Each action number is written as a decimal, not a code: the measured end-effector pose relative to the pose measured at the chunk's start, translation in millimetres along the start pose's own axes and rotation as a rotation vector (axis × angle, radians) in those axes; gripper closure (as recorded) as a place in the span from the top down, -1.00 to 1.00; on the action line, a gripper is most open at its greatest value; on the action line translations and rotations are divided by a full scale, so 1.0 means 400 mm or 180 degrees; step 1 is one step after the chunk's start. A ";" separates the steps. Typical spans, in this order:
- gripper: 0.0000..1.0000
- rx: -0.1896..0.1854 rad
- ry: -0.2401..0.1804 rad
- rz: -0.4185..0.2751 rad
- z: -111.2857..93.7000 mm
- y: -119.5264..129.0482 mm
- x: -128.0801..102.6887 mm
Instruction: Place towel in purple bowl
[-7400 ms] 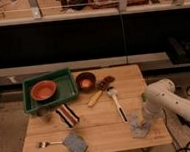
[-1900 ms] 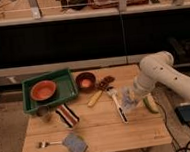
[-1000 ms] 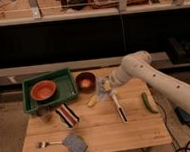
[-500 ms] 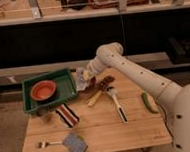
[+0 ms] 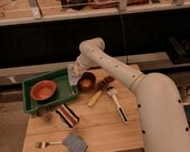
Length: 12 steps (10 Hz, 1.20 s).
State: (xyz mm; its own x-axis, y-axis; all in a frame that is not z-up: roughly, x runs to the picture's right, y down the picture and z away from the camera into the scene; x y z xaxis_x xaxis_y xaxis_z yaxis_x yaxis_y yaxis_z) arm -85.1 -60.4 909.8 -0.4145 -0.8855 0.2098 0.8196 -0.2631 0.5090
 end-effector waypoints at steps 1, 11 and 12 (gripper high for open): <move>0.01 -0.0062 -0.0042 0.0023 0.005 0.019 -0.015; 0.60 -0.0363 -0.0351 0.0044 0.007 0.141 -0.092; 0.60 -0.0321 -0.0358 0.0139 -0.003 0.156 -0.087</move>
State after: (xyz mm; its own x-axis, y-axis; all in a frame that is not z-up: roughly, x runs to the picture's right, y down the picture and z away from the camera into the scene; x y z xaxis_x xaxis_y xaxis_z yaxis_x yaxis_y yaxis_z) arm -19.2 -46.6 933.3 -0.4146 -0.8500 0.3249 0.8711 -0.2673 0.4120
